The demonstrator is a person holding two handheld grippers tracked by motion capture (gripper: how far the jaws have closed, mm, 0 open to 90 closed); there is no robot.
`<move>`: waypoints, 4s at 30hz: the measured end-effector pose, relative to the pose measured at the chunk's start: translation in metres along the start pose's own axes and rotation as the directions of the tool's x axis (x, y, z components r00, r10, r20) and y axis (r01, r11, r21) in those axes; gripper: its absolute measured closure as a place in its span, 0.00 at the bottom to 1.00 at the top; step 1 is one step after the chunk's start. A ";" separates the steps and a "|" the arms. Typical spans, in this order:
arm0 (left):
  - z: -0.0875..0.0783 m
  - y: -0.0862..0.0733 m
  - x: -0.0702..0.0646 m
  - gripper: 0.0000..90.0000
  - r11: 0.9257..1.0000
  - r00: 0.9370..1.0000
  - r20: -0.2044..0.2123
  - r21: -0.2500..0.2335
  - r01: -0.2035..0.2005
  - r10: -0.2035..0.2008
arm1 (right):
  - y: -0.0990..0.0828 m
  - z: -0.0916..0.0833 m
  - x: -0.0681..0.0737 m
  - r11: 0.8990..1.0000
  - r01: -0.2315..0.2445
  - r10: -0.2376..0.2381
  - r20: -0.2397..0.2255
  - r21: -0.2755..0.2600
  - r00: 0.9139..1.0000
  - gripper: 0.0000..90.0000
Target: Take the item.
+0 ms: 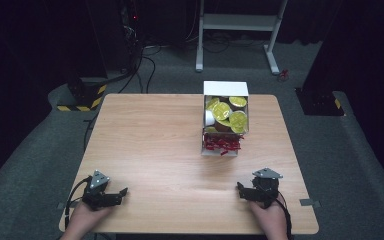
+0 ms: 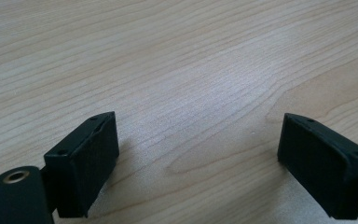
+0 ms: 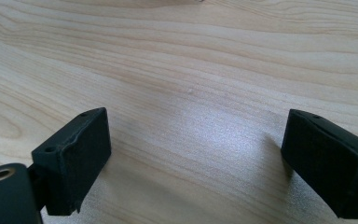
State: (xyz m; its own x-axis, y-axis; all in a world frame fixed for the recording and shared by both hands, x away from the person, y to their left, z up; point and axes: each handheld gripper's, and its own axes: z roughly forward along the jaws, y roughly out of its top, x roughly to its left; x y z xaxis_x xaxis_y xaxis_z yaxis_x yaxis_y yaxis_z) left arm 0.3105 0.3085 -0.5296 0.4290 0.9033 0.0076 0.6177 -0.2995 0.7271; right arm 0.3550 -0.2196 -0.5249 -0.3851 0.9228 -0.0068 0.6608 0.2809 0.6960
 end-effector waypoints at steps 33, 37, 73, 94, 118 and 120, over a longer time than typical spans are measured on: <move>-0.001 0.008 -0.005 0.28 1.000 1.000 -0.016 0.013 0.003 -0.003 | 0.001 0.000 0.000 1.000 0.001 -0.001 -0.001 -0.001 1.000 0.10; -0.003 0.011 -0.007 0.31 1.000 1.000 0.006 -0.015 0.018 -0.018 | 0.001 0.001 0.000 1.000 -0.004 0.004 0.000 -0.003 1.000 0.10; 0.011 0.080 -0.073 0.37 0.990 0.991 0.104 -0.120 -0.074 0.087 | 0.002 0.002 -0.001 1.000 -0.002 0.002 0.000 -0.001 1.000 0.10; 0.016 0.119 -0.108 0.38 0.972 0.974 0.193 -0.222 -0.077 0.121 | 0.001 0.001 0.000 1.000 -0.003 0.003 0.000 0.000 1.000 0.10; 0.039 0.147 -0.135 0.41 0.963 0.963 0.243 -0.264 -0.048 0.115 | 0.001 0.001 0.000 1.000 -0.003 0.003 0.000 -0.001 1.000 0.10; 0.040 0.149 -0.136 0.41 0.964 0.963 0.245 -0.263 -0.044 0.110 | 0.001 0.001 0.000 1.000 -0.003 0.003 0.001 -0.001 1.000 0.11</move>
State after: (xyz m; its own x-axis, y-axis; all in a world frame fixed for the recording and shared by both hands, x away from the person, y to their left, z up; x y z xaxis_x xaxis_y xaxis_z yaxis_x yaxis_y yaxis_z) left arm 0.3708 0.1286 -0.4501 0.6426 0.7619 -0.0805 0.4036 -0.2474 0.8809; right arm 0.3567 -0.2190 -0.5248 -0.3824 0.9240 -0.0051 0.6617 0.2777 0.6965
